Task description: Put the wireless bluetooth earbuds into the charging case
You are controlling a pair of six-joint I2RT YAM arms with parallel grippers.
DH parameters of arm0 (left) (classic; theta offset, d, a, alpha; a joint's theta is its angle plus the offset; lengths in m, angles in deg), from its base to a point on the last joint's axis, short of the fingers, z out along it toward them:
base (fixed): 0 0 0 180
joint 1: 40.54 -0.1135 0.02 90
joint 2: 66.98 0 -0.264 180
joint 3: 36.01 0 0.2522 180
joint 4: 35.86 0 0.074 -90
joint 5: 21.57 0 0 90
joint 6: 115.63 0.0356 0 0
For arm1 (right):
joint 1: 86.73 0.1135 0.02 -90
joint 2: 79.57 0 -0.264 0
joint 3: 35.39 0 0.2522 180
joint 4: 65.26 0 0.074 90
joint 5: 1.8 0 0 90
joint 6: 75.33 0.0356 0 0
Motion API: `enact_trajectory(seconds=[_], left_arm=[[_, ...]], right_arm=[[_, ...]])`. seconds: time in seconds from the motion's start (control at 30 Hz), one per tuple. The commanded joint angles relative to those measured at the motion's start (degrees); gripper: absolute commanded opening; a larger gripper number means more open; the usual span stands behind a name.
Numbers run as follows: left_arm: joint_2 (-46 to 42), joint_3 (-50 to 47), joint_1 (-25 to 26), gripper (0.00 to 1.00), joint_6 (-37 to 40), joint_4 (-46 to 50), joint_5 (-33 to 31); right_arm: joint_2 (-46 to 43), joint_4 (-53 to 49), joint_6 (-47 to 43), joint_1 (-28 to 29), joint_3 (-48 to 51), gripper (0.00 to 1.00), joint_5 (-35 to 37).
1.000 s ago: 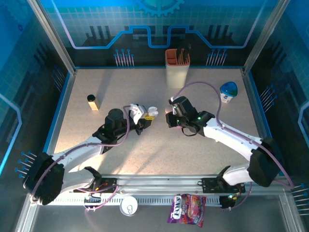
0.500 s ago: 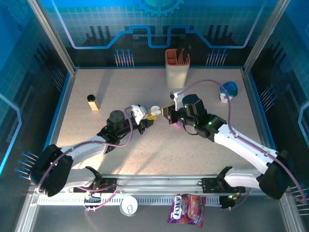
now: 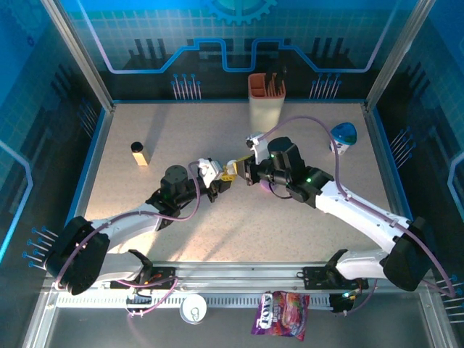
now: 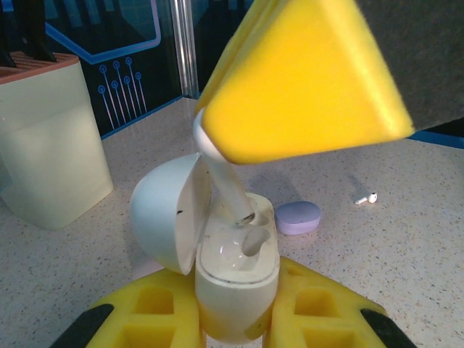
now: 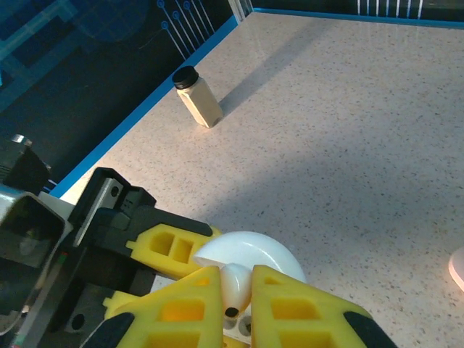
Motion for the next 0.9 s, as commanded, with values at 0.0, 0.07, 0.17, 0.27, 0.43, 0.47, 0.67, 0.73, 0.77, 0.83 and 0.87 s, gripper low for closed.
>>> enact_trajectory(seconds=[0.0, 0.07, 0.17, 0.27, 0.43, 0.47, 0.67, 0.73, 0.77, 0.83, 0.87], left_arm=[[0.1, 0.2, 0.4, 0.00, -0.7, -0.8, 0.8], [-0.1, 0.3, 0.4, 0.00, -1.4, -0.6, 0.8], [-0.4, 0.5, 0.4, 0.00, -2.1, -0.5, 0.4], [-0.5, 0.8, 0.4, 0.00, -2.8, 0.0, -0.2], [-0.6, 1.1, 0.4, 0.00, -3.2, 0.9, -1.1], [-0.6, 1.1, 0.4, 0.00, -3.2, 1.0, -1.0], [-0.6, 1.1, 0.4, 0.00, -3.8, 1.1, -1.1], [-0.6, 1.3, 0.4, 0.00, -4.0, 1.2, -1.2], [-0.6, 1.4, 0.3, 0.00, -4.0, 1.3, -1.1], [-0.5, 1.5, 0.3, 0.00, -4.4, 1.3, -1.1], [-0.6, 1.7, 0.4, 0.00, -4.8, 1.2, -1.1]], right_arm=[[0.7, 0.6, -1.5, 0.7, -2.1, 0.12, -0.9], [0.8, 0.4, -1.4, 0.9, -1.9, 0.11, -0.8], [1.1, -0.5, -1.8, 1.1, -1.8, 0.11, -0.6], [1.6, -2.7, -3.1, 1.2, -2.6, 0.11, -0.5], [2.8, -8.4, -6.7, 2.4, -5.3, 0.12, 1.5], [2.9, -8.9, -7.1, 2.5, -5.5, 0.11, 2.0], [2.5, -8.4, -7.6, 2.8, -5.5, 0.11, 3.1], [2.7, -8.5, -7.8, 2.8, -5.4, 0.11, 3.2], [2.8, -8.7, -7.9, 2.8, -5.5, 0.12, 3.1], [3.1, -8.7, -8.1, 3.0, -5.3, 0.12, 2.9], [3.4, -8.6, -8.3, 3.1, -5.2, 0.12, 2.6]])
